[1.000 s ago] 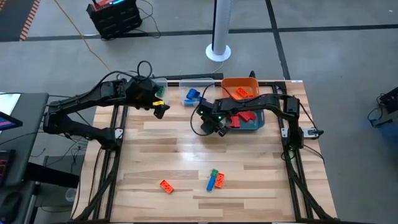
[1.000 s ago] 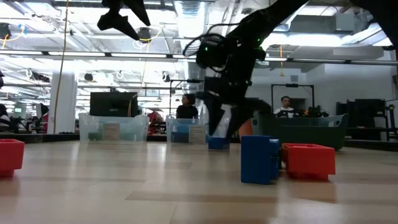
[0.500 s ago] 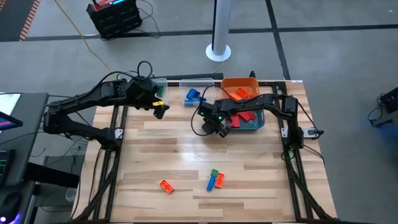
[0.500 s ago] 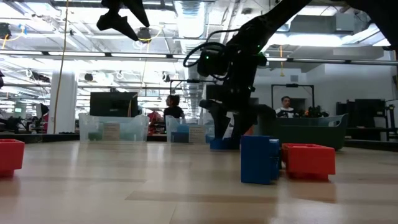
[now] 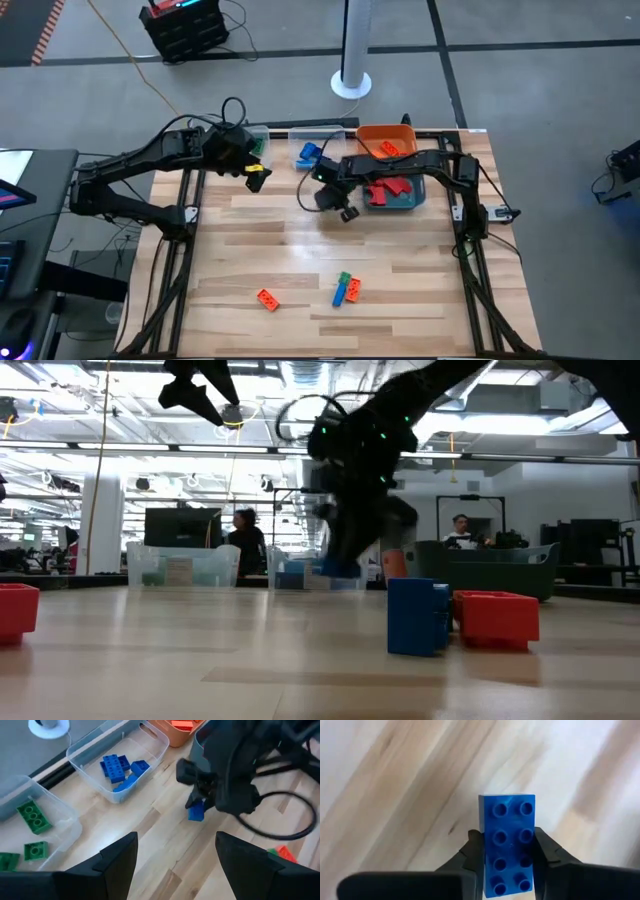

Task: Sort blocks
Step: Put the blue game piece into the right transparent bin

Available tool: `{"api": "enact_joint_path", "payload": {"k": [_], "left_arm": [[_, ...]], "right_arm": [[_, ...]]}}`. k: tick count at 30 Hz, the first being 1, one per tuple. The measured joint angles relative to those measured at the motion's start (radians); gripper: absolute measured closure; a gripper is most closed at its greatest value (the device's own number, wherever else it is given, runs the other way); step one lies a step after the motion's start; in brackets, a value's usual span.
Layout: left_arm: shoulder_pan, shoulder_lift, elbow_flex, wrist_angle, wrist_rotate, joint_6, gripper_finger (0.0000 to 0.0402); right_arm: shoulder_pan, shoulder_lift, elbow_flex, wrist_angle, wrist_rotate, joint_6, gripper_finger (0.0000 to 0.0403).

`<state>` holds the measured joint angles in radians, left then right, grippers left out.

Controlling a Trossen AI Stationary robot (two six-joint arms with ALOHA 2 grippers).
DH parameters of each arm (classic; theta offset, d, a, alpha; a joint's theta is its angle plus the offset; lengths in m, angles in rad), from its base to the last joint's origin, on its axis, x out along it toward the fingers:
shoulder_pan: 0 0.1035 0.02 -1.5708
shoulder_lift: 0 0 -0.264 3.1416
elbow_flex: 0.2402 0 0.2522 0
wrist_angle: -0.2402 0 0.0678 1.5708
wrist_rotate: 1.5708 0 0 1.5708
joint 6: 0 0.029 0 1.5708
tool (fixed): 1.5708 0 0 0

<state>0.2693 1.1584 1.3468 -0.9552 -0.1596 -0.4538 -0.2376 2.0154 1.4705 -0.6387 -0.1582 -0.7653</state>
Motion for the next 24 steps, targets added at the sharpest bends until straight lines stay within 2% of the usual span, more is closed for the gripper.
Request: {"api": "enact_joint_path", "payload": {"k": [7, 12, 15, 19, 24], "left_arm": [[0.000, 0.000, -0.006, -0.069, -0.018, 0.063, 0.0141], [0.000, 0.000, -0.059, -0.099, -0.120, 0.090, 0.0141], [0.000, 0.001, -0.110, -0.105, -0.131, 0.091, 0.0141], [-0.028, 0.000, -0.166, -0.096, -0.091, 0.084, 0.0141], [-0.101, 0.000, -0.215, -0.085, 0.023, 0.083, 0.0141]], "right_arm": [[-0.034, -0.001, 0.152, 0.016, 0.018, 0.111, 0.0302], [-0.106, -0.002, 0.161, 0.185, 0.078, 0.288, 0.0301], [-0.149, -0.001, 0.161, 0.233, 0.124, 0.375, 0.0301], [-0.179, 0.002, 0.161, 0.219, 0.259, 0.481, 0.0301], [-0.226, 0.002, 0.161, 0.157, 0.282, 0.601, 0.0288]]}}
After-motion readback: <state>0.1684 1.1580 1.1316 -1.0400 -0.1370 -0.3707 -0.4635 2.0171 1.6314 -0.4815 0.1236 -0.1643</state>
